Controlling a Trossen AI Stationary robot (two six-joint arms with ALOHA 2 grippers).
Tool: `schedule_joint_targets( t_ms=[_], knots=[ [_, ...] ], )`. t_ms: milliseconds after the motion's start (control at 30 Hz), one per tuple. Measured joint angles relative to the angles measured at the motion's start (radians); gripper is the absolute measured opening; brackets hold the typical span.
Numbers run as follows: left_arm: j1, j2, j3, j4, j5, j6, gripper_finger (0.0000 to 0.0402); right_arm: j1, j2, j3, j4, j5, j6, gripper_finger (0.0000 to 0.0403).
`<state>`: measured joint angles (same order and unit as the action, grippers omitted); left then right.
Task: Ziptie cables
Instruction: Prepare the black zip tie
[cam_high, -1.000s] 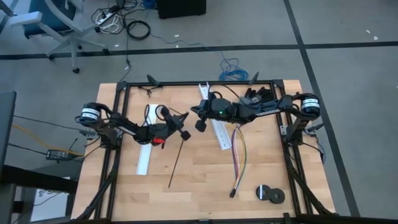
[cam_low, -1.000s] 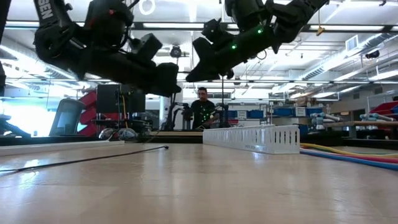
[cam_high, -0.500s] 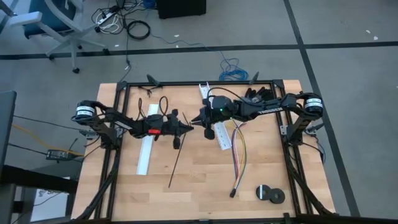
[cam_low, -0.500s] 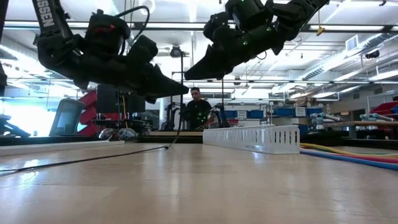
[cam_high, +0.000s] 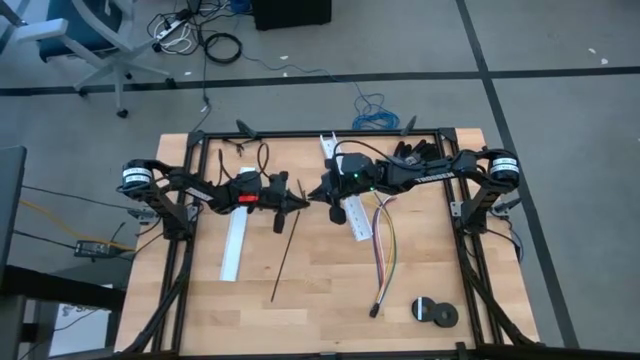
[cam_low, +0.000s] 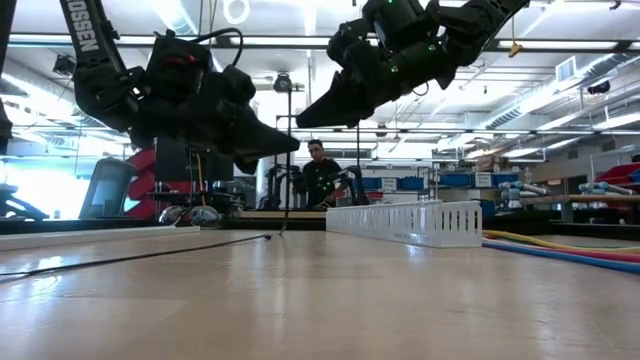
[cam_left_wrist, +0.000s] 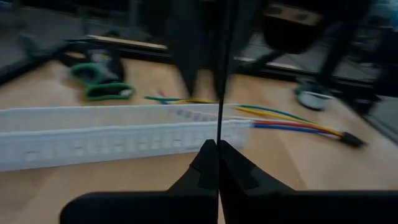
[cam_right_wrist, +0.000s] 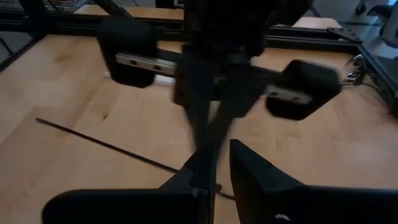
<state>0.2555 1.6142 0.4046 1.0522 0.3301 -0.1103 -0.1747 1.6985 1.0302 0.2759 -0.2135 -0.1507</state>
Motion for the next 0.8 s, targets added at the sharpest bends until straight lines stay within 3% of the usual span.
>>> schedule_joint_targets(
  t_ms=[100, 233, 367, 633, 800],
  knots=[
    [0.005, 0.0, 0.0, 0.0, 0.02, -0.004, 0.0, 0.0, 0.0, 0.0, 0.046, 0.0, -0.004, 0.0034],
    [0.004, 0.0, 0.0, 0.01, -0.108, -0.026, 0.0, 0.004, 0.001, 0.0, 0.055, 0.046, 0.034, 0.0034],
    [-0.017, 0.0, 0.001, 0.016, -0.388, -0.029, 0.0001, 0.005, 0.001, 0.0, 0.056, 0.17, 0.126, 0.0034],
    [-0.152, 0.001, 0.029, 0.021, -1.002, 0.06, 0.0, 0.043, 0.003, 0.0, 0.115, 0.435, 0.133, 0.0032],
    [-0.234, 0.003, 0.07, 0.022, -1.309, 0.154, 0.0, 0.049, 0.088, 0.0, 0.262, 0.475, 0.168, 0.0032]
  ],
)
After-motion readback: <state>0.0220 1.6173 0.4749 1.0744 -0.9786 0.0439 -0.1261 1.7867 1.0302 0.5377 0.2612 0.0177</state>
